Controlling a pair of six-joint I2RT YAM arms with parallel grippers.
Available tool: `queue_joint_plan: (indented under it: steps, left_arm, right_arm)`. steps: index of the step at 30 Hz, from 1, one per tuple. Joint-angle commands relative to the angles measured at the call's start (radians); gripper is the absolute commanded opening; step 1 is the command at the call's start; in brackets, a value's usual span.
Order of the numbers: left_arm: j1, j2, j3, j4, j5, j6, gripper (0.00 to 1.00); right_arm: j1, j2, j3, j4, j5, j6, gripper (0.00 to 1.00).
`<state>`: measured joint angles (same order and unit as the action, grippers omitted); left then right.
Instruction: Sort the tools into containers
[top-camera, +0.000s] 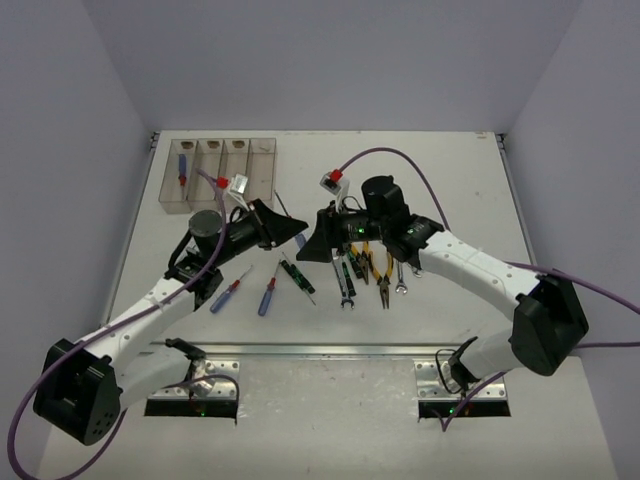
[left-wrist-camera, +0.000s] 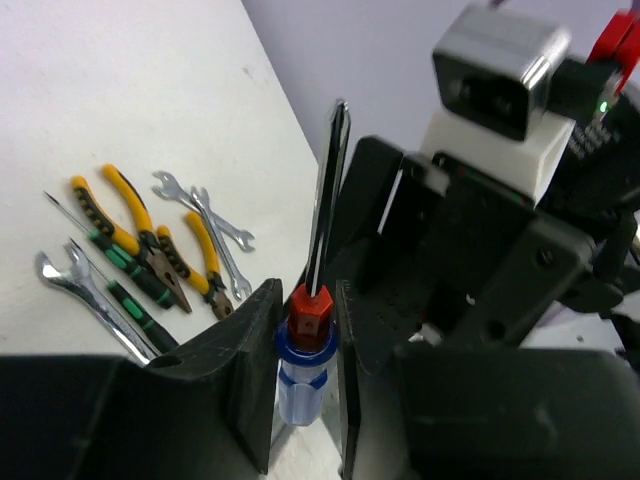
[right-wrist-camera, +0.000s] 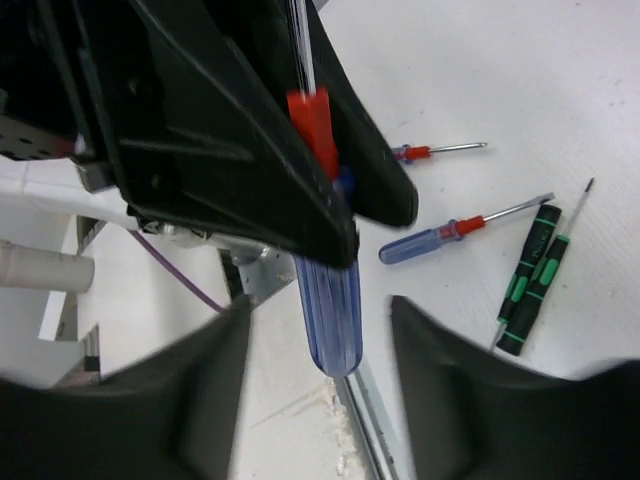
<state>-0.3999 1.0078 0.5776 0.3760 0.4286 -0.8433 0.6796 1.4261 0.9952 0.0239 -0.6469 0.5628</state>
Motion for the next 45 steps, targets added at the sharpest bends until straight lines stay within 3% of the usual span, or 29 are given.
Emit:
queue_joint_plan:
  steps: [1, 3, 5, 8, 10, 12, 15, 20, 27, 29, 31, 36, 37, 45]
  left_arm:
    - [0.006, 0.109, 0.309, -0.366, -0.423, 0.264, 0.0]
    - [0.026, 0.207, 0.386, -0.503, -0.729, 0.318, 0.0]
    - [0.098, 0.376, 0.51, -0.567, -0.835, 0.338, 0.0]
    - [0.242, 0.544, 0.669, -0.636, -0.901, 0.343, 0.0]
    - [0.348, 0.743, 0.885, -0.695, -0.993, 0.38, 0.0]
    - [0.395, 0.911, 1.092, -0.718, -1.032, 0.495, 0.0]
    - [0.454, 1.093, 1.245, -0.656, -1.12, 0.705, 0.0]
    - [0.51, 1.041, 1.1, -0.41, -1.022, 0.784, 0.0]
    - [0.542, 1.155, 1.144, -0.418, -1.017, 0.951, 0.04]
    - [0.548, 1.173, 1.124, -0.427, -0.993, 0.956, 0.1]
    - [0.551, 1.182, 1.108, -0.424, -0.976, 0.953, 0.22]
    - [0.553, 1.141, 1.117, -0.46, -0.938, 0.914, 0.78]
    - [0.552, 1.106, 1.129, -0.464, -0.931, 0.893, 0.97]
    - [0.493, 0.79, 1.201, -0.73, -0.854, 0.595, 1.0]
  right_arm:
    - [-0.046, -0.049, 0.03, -0.177, 0.177, -0.024, 0.99]
    - [-0.045, -0.085, 0.038, -0.315, 0.547, -0.08, 0.99]
    - [-0.053, -0.144, -0.008, -0.394, 0.708, -0.121, 0.99]
    - [-0.069, -0.198, -0.059, -0.417, 0.778, -0.157, 0.99]
    - [-0.078, -0.239, -0.089, -0.455, 0.803, -0.181, 0.99]
    - [-0.079, -0.264, -0.119, -0.476, 0.809, -0.198, 0.99]
    - [-0.08, -0.303, -0.159, -0.474, 0.803, -0.189, 0.99]
    - [-0.081, -0.265, -0.158, -0.456, 0.722, -0.19, 0.99]
    - [-0.08, -0.267, -0.177, -0.441, 0.675, -0.184, 0.99]
    - [-0.08, -0.274, -0.184, -0.432, 0.671, -0.183, 0.99]
    - [-0.08, -0.277, -0.188, -0.424, 0.671, -0.184, 0.99]
    - [-0.08, -0.249, -0.185, -0.426, 0.662, -0.187, 0.99]
    - [-0.08, -0.245, -0.184, -0.426, 0.655, -0.187, 0.99]
    - [-0.08, -0.246, -0.187, -0.425, 0.689, -0.197, 0.99]
